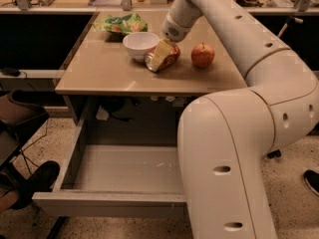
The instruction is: Place coke can into top drawer
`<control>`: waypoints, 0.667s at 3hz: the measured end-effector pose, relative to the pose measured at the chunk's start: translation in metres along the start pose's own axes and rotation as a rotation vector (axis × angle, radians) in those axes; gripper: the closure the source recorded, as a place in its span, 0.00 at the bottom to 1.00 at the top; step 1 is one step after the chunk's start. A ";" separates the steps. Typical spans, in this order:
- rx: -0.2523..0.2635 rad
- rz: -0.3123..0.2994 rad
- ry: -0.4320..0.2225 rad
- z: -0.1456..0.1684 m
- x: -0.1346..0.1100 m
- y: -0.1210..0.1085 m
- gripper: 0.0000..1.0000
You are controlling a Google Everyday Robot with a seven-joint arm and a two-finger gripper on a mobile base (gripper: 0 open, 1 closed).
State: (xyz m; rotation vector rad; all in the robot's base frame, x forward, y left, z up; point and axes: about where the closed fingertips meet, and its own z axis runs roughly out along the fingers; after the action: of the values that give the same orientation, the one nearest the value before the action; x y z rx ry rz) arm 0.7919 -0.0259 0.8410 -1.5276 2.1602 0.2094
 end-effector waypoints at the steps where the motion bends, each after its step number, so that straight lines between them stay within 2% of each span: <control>1: 0.000 0.000 0.000 0.000 0.000 0.000 0.42; 2: 0.000 0.000 0.000 0.000 0.000 0.000 0.65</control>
Offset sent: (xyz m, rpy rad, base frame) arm 0.0000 0.0000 0.0000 0.0000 0.0000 0.0000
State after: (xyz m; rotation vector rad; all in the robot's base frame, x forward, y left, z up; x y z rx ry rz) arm 0.7918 -0.0259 0.8411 -1.5279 2.1600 0.2095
